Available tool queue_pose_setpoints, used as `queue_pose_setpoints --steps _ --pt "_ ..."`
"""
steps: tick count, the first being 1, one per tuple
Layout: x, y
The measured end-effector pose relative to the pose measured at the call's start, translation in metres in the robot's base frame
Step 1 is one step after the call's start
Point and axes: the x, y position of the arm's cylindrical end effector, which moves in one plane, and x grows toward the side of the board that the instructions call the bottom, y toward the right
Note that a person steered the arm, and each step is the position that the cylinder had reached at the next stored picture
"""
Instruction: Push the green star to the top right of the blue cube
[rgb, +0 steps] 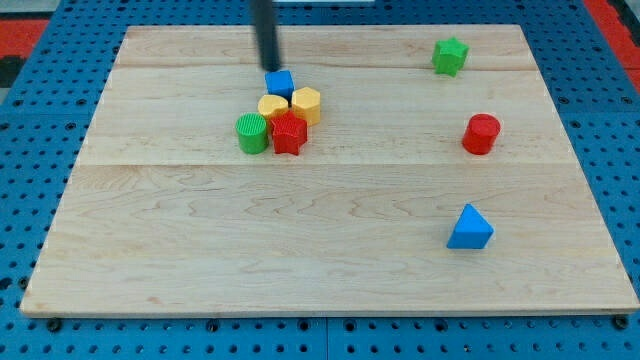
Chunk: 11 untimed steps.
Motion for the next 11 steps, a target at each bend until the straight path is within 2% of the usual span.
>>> queue_pose_setpoints --steps 1,2,3,5,7,8,9,10,11 --pt "-0.016 0.112" --pt "-0.044 0.16" --pt "-0.033 0.198" --pt "0.004 0.222" --pt "0.07 0.22" --pt "0.076 0.172" --pt "0.024 0.105" --pt "0.026 0.111" --pt "0.011 0.017"
